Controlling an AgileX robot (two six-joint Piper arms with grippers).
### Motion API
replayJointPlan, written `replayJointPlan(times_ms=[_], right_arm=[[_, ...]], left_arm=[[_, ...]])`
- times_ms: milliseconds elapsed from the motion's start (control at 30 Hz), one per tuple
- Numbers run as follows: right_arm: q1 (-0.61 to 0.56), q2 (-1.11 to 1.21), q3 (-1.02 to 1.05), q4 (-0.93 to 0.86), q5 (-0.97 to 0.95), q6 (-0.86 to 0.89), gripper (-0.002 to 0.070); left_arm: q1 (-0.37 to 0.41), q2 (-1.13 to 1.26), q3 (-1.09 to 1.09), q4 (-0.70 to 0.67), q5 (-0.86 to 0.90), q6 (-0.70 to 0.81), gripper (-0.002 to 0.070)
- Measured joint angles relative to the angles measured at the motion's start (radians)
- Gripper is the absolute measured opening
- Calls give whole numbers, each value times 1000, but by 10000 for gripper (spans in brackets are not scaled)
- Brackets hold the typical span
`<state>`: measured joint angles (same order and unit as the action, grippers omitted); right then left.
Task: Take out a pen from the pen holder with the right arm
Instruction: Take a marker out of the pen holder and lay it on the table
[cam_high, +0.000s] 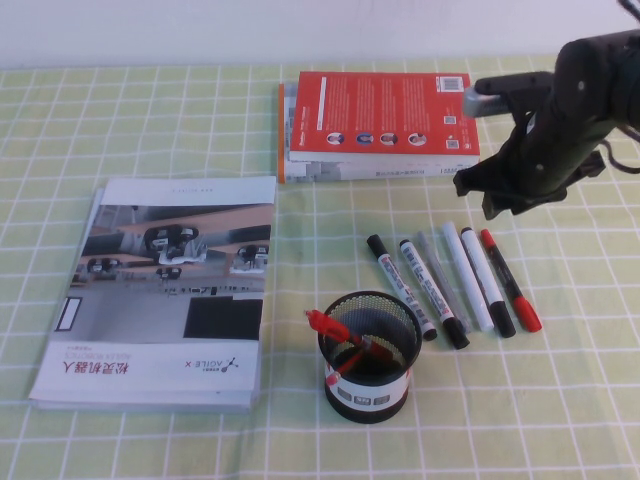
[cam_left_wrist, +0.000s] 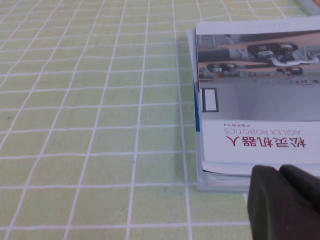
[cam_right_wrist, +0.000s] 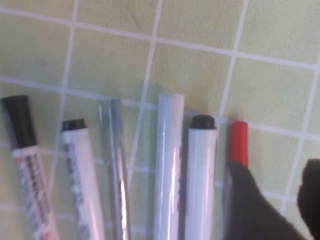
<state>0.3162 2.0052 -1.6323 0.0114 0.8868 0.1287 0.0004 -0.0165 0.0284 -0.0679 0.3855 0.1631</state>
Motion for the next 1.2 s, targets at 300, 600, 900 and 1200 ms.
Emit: replayJointPlan(times_ms=[300,600,900,1200], right_arm=[[4,-421,308,1,-93,0,1],[4,-836,619,9,-120,-2,-12],[4,-1055,693,28,147,-13,-12],[4,-1093,731,66,199,-41,-12]], left_arm=[[0,0,0,0,0,0,-5],[0,0,0,0,0,0,-5],[0,0,0,0,0,0,-5],[0,0,0,0,0,0,-5]])
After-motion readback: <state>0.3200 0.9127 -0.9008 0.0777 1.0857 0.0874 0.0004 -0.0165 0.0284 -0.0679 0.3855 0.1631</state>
